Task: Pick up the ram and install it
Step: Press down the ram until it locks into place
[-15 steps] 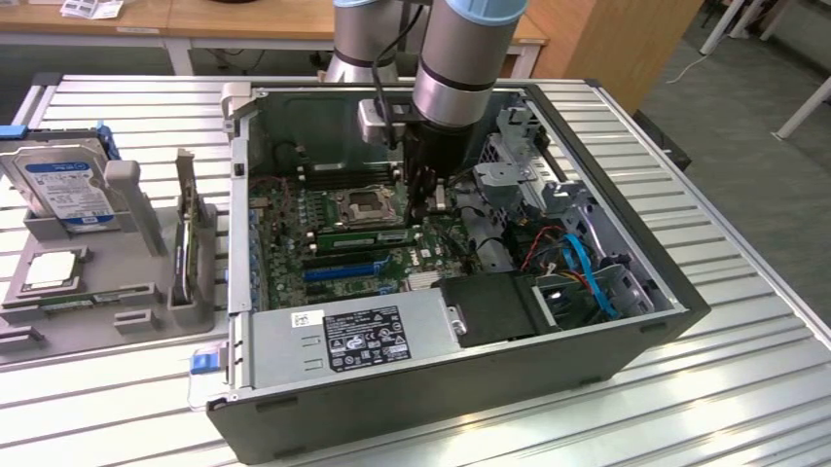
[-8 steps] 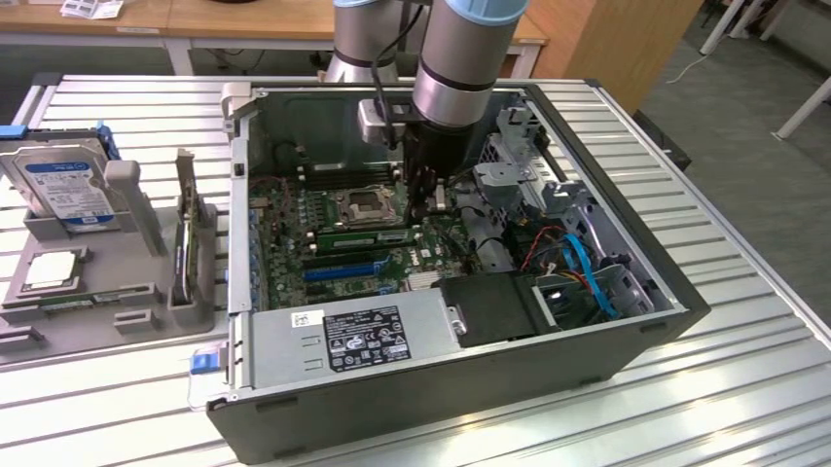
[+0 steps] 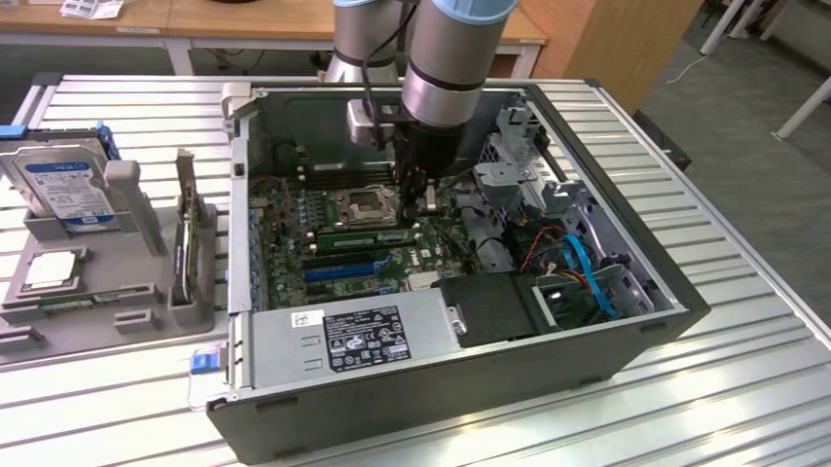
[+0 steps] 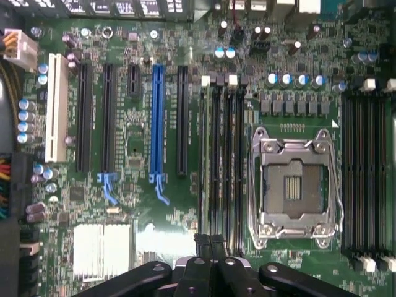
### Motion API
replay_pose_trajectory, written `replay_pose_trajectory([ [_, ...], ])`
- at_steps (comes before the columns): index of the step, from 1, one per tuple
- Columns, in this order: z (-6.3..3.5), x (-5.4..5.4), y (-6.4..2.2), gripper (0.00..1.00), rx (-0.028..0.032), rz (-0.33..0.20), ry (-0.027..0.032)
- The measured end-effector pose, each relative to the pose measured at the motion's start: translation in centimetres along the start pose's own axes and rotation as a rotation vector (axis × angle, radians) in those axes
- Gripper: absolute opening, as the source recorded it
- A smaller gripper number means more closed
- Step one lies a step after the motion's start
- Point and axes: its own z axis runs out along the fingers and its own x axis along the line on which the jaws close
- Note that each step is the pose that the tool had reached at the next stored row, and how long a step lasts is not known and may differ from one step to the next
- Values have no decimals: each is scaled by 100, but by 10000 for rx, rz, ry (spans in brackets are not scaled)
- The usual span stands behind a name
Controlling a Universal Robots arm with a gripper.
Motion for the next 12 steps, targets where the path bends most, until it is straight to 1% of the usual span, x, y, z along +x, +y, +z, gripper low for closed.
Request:
replay_pose_trajectory([
  [7, 5, 2, 136, 10, 24, -1, 2],
  [12, 10, 3, 249, 10, 53, -2, 1],
])
